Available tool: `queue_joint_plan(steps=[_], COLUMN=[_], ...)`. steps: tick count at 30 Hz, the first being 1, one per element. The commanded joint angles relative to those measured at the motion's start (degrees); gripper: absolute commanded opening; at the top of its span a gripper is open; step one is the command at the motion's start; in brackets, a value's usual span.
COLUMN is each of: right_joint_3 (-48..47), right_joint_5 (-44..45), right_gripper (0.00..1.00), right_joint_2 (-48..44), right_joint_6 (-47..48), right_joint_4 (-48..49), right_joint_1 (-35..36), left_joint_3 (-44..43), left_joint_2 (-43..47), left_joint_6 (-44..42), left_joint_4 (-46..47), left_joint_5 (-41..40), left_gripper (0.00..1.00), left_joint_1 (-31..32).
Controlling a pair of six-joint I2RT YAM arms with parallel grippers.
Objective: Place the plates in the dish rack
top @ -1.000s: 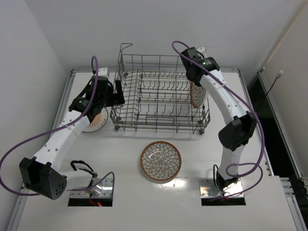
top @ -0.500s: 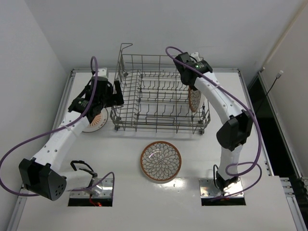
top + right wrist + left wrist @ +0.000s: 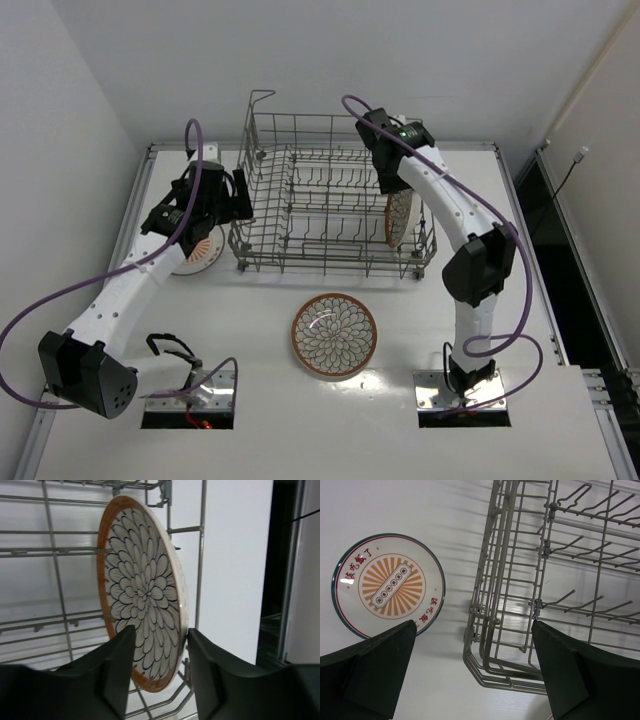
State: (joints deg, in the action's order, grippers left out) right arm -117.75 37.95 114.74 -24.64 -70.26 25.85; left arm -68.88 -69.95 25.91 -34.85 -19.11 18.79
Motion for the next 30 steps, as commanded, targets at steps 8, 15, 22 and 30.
queue_joint_plan(steps=[8, 15, 22, 30], right_joint_3=[8.3, 37.5, 57.0, 76.8], right_joint_5=[-28.3, -50.1, -50.1, -52.2], right_gripper=[0.77, 1.0, 1.0, 0.87], right_joint_2=[-21.4, -44.9, -60.6, -75.5], right_joint_6=[7.1, 5.9, 3.2, -7.3], right_joint_4=[11.5, 20.0, 14.5, 19.4], right_joint_1=[-0.3, -1.3, -1.3, -1.3], left_joint_3=[0.8, 1.3, 2.9, 4.6], left_joint_2=[2.0, 1.5, 1.5, 1.5], left_joint_6=[-0.4, -0.4, -0.4, 0.1], left_joint_4=[-0.7, -0.7, -0.7, -0.1], left_joint_5=[-2.8, -2.8, -2.8, -2.8], left_gripper=[1.0, 1.0, 1.0, 1.0], left_joint_1=[0.5, 0.5, 0.5, 0.5])
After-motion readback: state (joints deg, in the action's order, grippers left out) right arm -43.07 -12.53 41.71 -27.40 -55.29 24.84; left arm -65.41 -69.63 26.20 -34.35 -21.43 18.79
